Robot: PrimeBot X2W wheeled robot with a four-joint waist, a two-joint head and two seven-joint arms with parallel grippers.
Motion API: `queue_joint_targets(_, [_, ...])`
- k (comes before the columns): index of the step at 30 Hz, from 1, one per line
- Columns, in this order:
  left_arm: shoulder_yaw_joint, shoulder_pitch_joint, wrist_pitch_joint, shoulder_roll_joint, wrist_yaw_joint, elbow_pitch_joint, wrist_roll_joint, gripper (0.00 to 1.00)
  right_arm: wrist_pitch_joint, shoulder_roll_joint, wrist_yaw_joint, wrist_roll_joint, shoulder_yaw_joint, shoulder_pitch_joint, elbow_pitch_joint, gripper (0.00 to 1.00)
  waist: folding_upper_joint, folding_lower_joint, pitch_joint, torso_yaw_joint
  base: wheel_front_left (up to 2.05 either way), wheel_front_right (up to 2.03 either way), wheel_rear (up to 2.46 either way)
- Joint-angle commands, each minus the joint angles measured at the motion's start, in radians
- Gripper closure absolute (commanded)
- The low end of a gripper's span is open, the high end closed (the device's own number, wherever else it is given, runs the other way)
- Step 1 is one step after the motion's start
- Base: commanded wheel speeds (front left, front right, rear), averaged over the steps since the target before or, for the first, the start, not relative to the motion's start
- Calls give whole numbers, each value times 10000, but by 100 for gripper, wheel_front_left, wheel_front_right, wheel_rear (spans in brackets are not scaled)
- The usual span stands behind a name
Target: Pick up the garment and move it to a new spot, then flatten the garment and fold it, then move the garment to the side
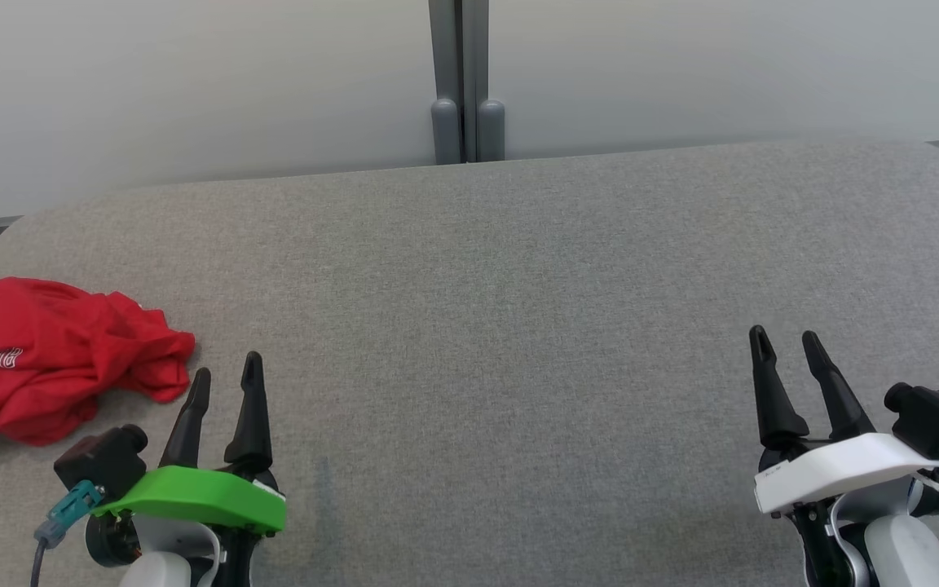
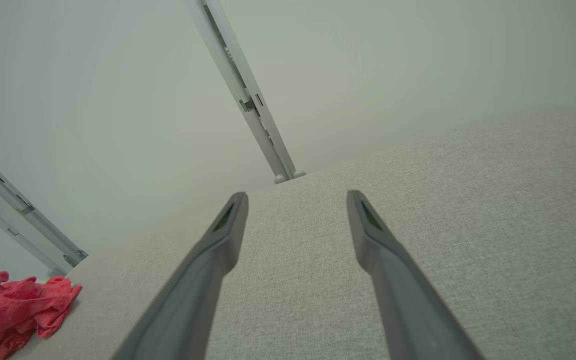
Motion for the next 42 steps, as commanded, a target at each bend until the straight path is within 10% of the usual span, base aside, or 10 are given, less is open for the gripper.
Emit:
queue_joint_targets(1, [13,-266,-101,85,21,-35,320,0,-101,-58,2,-297,42,28,-129,0,0,0,2,2,0,0,0])
queue_joint_targets(42, [250,-290,-974,-176,176,793,3653,0,-667,201,2,-3526,-39,424,-527,0,0,0,143,-3,0,0,0])
